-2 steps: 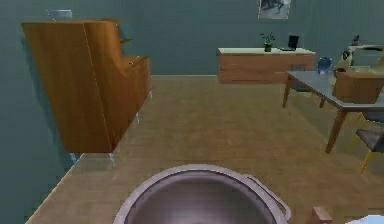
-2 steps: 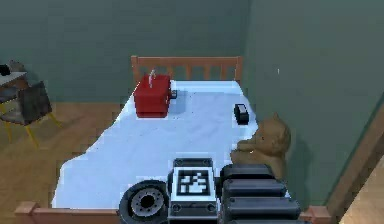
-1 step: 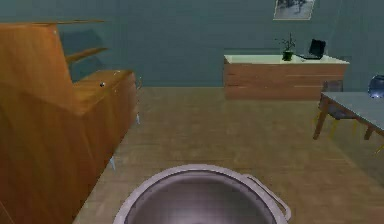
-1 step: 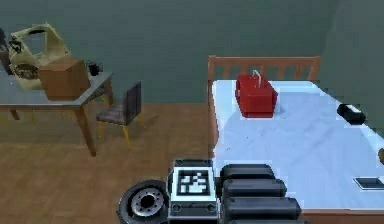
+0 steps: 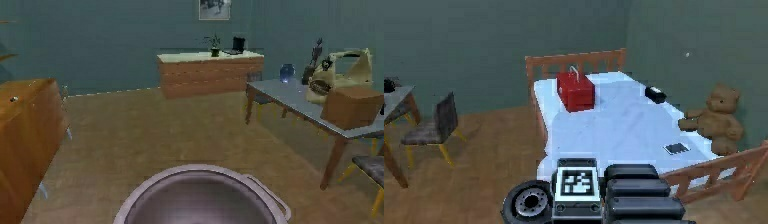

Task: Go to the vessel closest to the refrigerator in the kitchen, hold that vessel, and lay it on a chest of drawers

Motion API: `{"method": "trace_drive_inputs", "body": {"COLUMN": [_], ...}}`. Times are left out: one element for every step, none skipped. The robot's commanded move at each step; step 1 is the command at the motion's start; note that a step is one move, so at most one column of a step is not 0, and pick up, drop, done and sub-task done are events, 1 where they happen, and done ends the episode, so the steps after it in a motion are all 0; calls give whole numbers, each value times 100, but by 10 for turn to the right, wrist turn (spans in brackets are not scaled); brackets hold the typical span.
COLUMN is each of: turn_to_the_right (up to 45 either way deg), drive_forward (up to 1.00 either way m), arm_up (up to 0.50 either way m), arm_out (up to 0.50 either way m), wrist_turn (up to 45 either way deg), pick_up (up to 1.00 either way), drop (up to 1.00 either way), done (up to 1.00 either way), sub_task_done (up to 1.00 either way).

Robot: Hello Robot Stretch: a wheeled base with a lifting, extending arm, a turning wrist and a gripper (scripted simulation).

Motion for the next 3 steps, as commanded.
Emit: {"method": "trace_drive_inputs", "body": {"turn_to_the_right": [0, 0, 60], "drive_forward": [100, 100, 0], "arm_up": [0, 0, 0], "arm_out": [0, 0, 0], "wrist_turn": [0, 0, 0], "pick_up": [0, 0, 0], "drop": [0, 0, 0], "done": [0, 0, 0], "sub_task_done": [0, 0, 0]}}
